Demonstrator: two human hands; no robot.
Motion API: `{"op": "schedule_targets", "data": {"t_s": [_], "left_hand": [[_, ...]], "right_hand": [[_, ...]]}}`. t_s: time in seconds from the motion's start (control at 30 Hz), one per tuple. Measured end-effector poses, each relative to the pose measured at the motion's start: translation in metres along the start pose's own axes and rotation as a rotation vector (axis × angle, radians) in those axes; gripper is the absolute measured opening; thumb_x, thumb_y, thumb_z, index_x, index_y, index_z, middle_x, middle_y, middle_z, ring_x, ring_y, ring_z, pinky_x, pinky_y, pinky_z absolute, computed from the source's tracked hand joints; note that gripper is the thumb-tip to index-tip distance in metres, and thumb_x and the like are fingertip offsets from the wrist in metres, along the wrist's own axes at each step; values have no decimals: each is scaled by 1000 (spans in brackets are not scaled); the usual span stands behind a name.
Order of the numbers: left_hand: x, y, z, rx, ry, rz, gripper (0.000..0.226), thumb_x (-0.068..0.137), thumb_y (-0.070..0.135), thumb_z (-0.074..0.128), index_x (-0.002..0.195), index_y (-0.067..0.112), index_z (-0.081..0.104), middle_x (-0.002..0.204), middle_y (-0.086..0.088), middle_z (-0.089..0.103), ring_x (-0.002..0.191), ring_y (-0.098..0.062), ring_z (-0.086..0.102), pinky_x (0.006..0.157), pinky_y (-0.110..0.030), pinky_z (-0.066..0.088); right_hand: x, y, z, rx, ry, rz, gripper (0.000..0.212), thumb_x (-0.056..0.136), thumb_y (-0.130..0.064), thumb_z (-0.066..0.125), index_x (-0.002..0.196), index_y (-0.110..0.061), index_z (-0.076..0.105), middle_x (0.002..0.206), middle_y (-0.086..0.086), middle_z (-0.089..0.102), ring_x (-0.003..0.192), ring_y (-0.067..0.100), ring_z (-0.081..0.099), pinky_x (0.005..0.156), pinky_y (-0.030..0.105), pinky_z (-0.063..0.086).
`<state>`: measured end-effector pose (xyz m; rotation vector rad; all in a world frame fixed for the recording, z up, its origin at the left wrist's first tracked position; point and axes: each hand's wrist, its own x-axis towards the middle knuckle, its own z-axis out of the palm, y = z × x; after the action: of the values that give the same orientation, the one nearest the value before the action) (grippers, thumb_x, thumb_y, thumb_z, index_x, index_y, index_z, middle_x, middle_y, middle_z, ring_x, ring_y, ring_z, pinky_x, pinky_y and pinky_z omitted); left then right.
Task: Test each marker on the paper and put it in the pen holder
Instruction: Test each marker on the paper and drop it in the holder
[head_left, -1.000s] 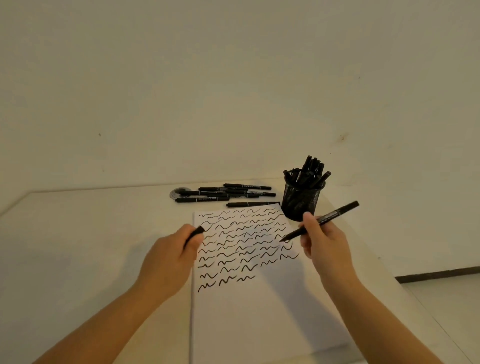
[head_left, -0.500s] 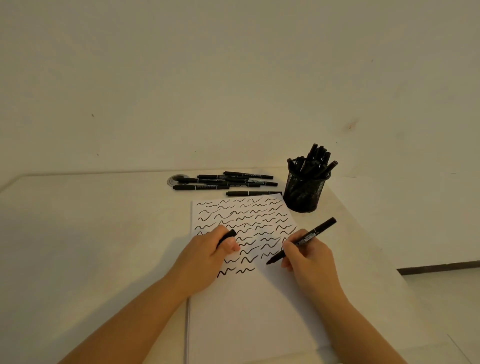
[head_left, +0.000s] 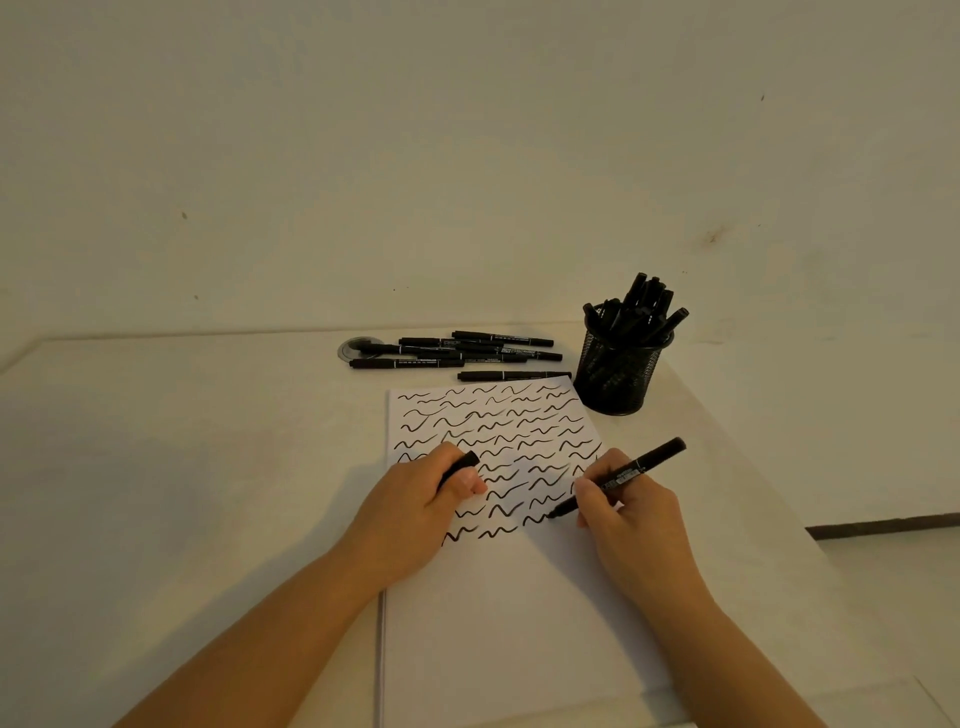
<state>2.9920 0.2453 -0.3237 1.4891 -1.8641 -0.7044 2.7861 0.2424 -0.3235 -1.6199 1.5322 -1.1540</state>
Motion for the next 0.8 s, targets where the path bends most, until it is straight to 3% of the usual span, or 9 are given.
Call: {"op": "schedule_targets", "data": {"t_s": [0.1, 0.17, 0.23, 0.33, 0.57, 0.8], "left_hand": [[0, -1, 1, -17, 6, -2, 16, 94, 33, 42, 91, 28, 57, 89, 18, 68, 84, -8, 64, 79, -36, 51], [-1, -2, 1, -19, 17, 21, 13, 92, 36, 46, 83, 38, 54, 78, 18, 68, 69, -3, 60, 67, -24, 50], [-1, -1, -1, -11, 32, 61, 17, 90, 36, 51, 75, 44, 51, 66, 22, 60, 57, -1, 50, 55, -12, 38], [-2, 2, -2, -1, 42, 112, 20, 89, 32, 55, 77, 48, 52, 70, 30, 57, 64, 4, 51, 59, -8, 36], [-2, 0, 0, 13, 56, 131, 8, 87, 32, 57, 92, 36, 63, 71, 26, 58, 72, 10, 53, 62, -4, 37], [-3, 1, 1, 27, 74, 150, 13, 86, 33, 58, 95, 28, 66, 75, 19, 61, 73, 5, 54, 61, -6, 38]], "right_hand": [[1, 2, -6, -6, 183, -13, 21, 84, -18, 54, 64, -24, 53, 56, 0, 60, 51, 12, 51, 51, 24, 38], [2, 1, -9, 107, 286, -7, 17, 87, -20, 53, 71, -26, 54, 60, -3, 64, 55, 7, 56, 55, 23, 43], [4, -2, -12, 246, 305, 32, 15, 90, -18, 52, 76, -24, 55, 59, -2, 65, 53, 3, 55, 53, 21, 45], [8, -9, -14, 360, 262, 64, 14, 91, -17, 52, 77, -18, 57, 52, -6, 61, 45, 3, 49, 44, 14, 41], [21, -28, 11, 799, -32, 144, 28, 93, -16, 47, 71, -15, 64, 51, 3, 55, 44, 14, 46, 40, 23, 37], [17, -16, 14, 752, -101, 112, 34, 93, -14, 44, 66, -20, 64, 51, 7, 56, 44, 15, 47, 40, 21, 38]]}}
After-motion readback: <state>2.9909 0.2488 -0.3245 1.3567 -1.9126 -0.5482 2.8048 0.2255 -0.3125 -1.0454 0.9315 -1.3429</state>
